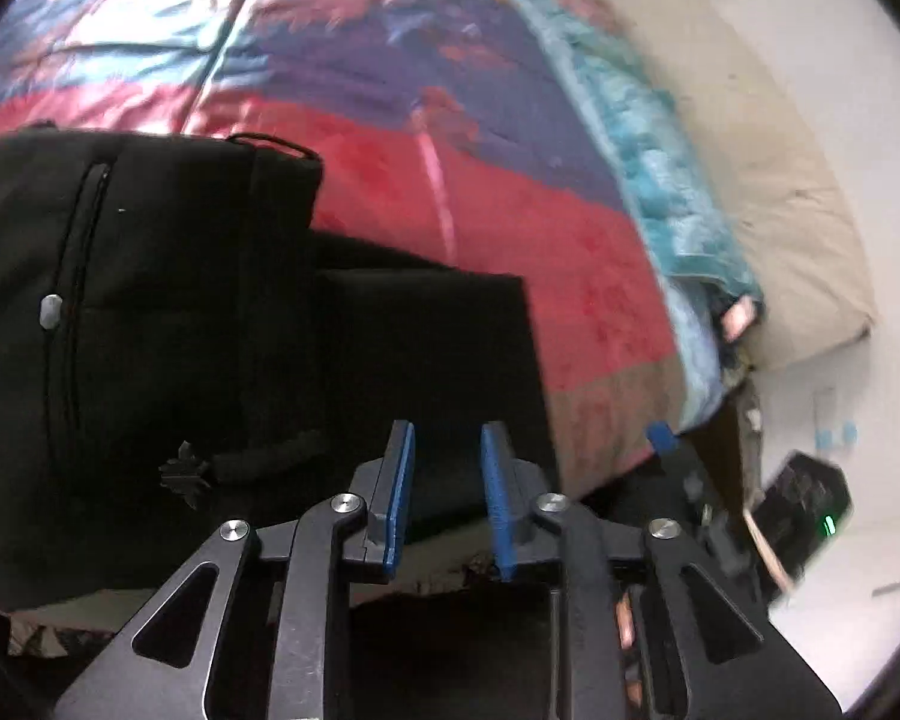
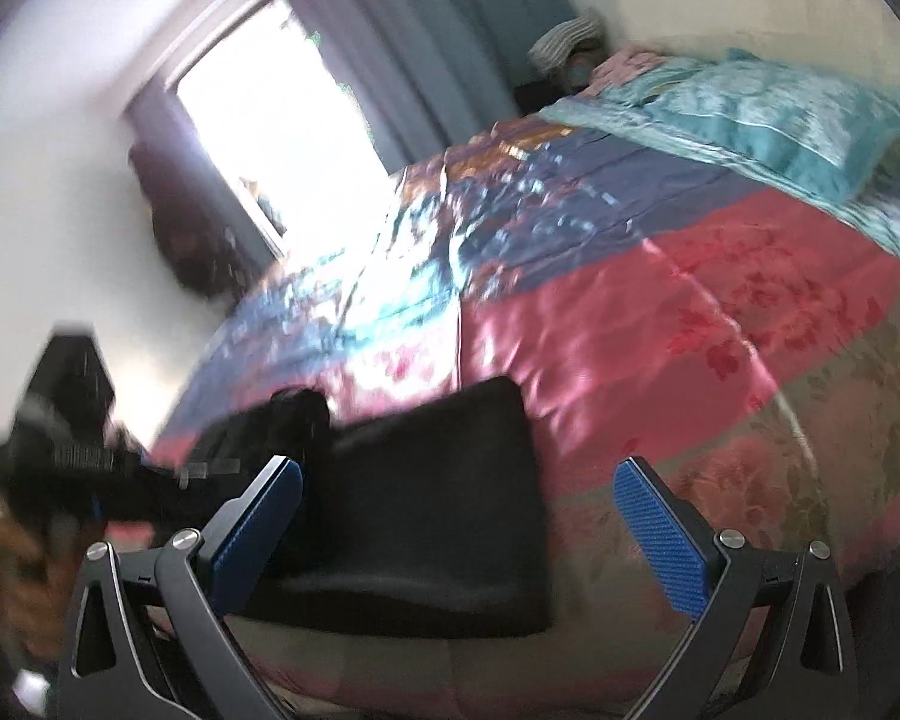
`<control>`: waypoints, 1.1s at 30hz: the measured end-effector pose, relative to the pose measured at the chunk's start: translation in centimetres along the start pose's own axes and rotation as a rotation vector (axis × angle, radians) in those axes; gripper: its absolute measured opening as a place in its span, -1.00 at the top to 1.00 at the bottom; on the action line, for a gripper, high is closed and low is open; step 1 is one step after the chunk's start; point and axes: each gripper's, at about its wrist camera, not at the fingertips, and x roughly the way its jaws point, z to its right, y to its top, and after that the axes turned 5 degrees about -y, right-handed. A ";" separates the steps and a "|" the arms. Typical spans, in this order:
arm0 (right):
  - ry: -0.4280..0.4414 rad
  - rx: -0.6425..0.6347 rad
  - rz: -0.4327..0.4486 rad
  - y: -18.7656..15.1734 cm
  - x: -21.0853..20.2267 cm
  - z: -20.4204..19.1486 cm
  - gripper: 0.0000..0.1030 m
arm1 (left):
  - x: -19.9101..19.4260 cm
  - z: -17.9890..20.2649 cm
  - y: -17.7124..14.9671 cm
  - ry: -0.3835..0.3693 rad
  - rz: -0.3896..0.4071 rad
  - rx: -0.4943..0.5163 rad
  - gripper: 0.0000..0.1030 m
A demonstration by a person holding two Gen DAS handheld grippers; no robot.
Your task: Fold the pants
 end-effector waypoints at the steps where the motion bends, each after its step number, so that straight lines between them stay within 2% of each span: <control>1: 0.025 0.024 0.016 0.2 -0.4 0.5 -1.00 | -1.7 0.1 -0.4 0.005 0.038 0.016 -0.02; 2: 0.048 0.033 0.023 0.3 -0.5 0.6 -1.00 | -4.2 -0.2 -0.6 0.030 0.097 0.031 -0.34; 4: 0.133 0.014 0.021 0.3 -0.1 -0.2 -1.00 | -8.5 -1.2 -1.1 0.095 0.210 0.046 -0.59; 6: 0.205 -0.051 -0.011 -0.2 0.9 -2.4 -1.00 | -12.4 -3.0 -1.7 0.170 0.298 0.031 -0.64; 7: 0.265 -0.095 -0.079 -0.5 2.0 -4.0 -1.00 | -14.3 -4.3 -2.2 0.209 0.333 0.001 -0.64; 10: 0.403 -0.212 -0.281 -1.6 5.5 -9.3 -1.00 | -16.5 -7.7 -4.0 0.276 0.392 -0.080 -0.64; 12: 0.438 -0.245 -0.343 -1.8 7.7 -11.6 -1.00 | -17.1 -9.9 -5.2 0.303 0.408 -0.151 -0.64; 14: 0.459 -0.201 -0.441 -1.4 11.4 -12.9 -0.97 | -17.0 -11.4 -6.5 0.287 0.420 -0.221 -0.64; 16: 0.442 -0.172 -0.543 -1.3 14.9 -13.3 -0.70 | -17.1 -12.2 -7.6 0.265 0.428 -0.265 -0.64; 18: 0.413 -0.162 -0.636 -1.8 17.6 -13.2 -0.50 | -16.3 -12.5 -8.1 0.263 0.423 -0.271 -0.64; 19: 0.384 -0.156 -0.655 -1.9 18.4 -12.9 -0.49 | -16.1 -12.5 -8.3 0.267 0.416 -0.266 -0.64; 22: 0.455 -0.106 -0.702 -2.0 19.4 -12.9 -0.50 | -15.9 -12.4 -8.4 0.281 0.410 -0.245 -0.64; 23: 0.459 -0.092 -0.736 -2.3 20.0 -12.9 -0.50 | -15.8 -12.4 -8.3 0.284 0.408 -0.240 -0.64; 27: 0.476 -0.025 -0.774 -2.3 21.5 -12.6 -0.49 | -15.4 -12.4 -7.7 0.268 0.404 -0.249 -0.64; 28: 0.477 -0.018 -0.784 -2.2 21.7 -12.8 -0.31 | -15.3 -12.4 -7.6 0.266 0.405 -0.252 -0.64; 30: 0.472 -0.043 -0.815 -2.5 21.8 -13.5 0.40 | -15.2 -12.3 -7.4 0.267 0.407 -0.250 -0.64; 33: 0.519 -0.021 -0.776 -1.8 20.5 -13.9 0.60 | -15.7 -12.0 -7.5 0.288 0.417 -0.239 -0.64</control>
